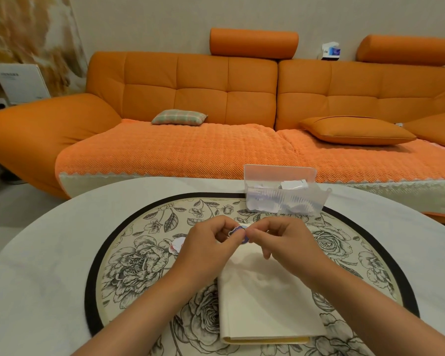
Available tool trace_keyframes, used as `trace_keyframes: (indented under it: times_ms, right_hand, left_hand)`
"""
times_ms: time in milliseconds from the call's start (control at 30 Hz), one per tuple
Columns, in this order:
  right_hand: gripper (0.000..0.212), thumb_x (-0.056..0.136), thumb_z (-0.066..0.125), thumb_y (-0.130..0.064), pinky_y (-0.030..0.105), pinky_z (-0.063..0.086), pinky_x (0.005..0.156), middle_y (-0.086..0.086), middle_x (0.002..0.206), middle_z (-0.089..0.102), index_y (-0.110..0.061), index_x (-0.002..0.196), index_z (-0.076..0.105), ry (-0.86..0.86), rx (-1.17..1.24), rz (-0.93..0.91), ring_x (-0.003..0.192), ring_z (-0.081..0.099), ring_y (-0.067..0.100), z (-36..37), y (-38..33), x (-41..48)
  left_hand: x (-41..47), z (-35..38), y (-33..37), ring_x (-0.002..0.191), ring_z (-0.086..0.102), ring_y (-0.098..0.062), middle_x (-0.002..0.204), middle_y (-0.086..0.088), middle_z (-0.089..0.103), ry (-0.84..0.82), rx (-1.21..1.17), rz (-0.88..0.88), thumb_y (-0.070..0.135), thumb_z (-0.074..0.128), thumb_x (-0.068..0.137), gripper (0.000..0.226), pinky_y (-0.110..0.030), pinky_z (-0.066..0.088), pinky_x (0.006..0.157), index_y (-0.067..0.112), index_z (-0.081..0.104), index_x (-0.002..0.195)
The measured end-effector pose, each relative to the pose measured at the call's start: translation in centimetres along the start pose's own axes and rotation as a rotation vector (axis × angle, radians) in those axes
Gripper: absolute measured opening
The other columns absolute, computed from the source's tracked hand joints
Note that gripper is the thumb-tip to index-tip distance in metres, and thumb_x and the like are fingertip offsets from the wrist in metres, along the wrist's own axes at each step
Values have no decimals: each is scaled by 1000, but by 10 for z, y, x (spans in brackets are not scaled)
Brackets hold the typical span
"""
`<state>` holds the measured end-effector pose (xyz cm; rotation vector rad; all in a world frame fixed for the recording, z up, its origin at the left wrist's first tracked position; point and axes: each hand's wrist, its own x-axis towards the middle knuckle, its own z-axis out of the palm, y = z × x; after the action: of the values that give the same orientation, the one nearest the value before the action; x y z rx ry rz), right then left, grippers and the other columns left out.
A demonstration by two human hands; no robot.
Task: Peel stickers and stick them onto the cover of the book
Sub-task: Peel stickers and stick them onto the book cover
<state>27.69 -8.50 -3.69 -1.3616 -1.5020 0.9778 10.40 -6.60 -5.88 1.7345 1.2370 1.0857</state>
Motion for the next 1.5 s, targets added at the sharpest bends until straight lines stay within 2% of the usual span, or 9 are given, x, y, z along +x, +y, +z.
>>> trace_keyframes:
  times_ms: [67,233,433,633,900,1000,1133,1367,1500]
  right_hand:
    - [13,89,73,-21,16,42,54,-12,50,59,-18,78,79,21,-36,-28,51,49,7,1,1,0]
    - [17,89,71,-28,20,37,51,-8,49,54,-26,73,76,57,-142,-77,51,46,10,2,6,1]
    - [17,94,68,-22,11,37,51,1,69,69,-13,83,78,-106,17,5,52,51,9,-6,0,4]
    - [21,96,64,-22,12,34,50,-3,53,60,-9,84,75,-143,-100,-29,45,44,1,-10,0,3]
    - [19,94,61,-31,39,40,53,2,59,57,-32,79,73,-38,-340,-217,55,46,25,-5,9,2]
    - [18,92,59,-33,34,40,56,-19,58,54,-34,79,72,13,-420,-248,53,42,8,-2,10,0]
    - [19,91,59,-33,26,35,55,-32,69,56,-35,75,68,69,-522,-276,60,49,8,2,8,-2]
    - [25,95,61,-26,22,32,52,-22,53,53,-30,72,71,48,-362,-198,50,40,6,3,9,-1]
    - [28,95,63,-25,28,38,53,-17,48,52,-31,69,71,85,-269,-139,48,41,6,5,9,0]
  left_hand:
    - [0,0,1,63,59,1,67,19,68,-5,-42,-12,25,70,91,12,-14,44,61,27,74,80]
    - [0,2,1,66,65,-8,75,4,74,-8,-106,-35,22,71,90,9,-19,50,63,22,76,82]
    - [4,-4,0,61,54,-10,66,-5,66,-38,-97,-38,25,73,87,12,-24,42,56,22,75,76]
    - [4,-5,0,64,53,-16,79,-19,68,-101,-109,-38,26,73,86,9,-31,41,61,23,76,78]
    - [4,0,-1,63,53,-15,75,-16,69,-59,-128,-44,23,74,85,9,-33,43,63,23,75,76]
    - [2,1,1,60,51,-13,64,-9,65,-30,-112,-49,21,73,86,13,-29,40,60,22,75,73]
    - [0,2,4,59,51,-12,66,-12,66,-24,-117,-52,21,73,86,13,-29,40,59,21,75,74]
    - [-2,1,4,56,47,-6,59,10,57,17,-41,-47,29,74,85,11,-23,38,57,27,73,75]
    - [-6,0,3,73,54,-6,79,17,58,223,264,220,30,77,83,17,-16,41,62,32,61,88]
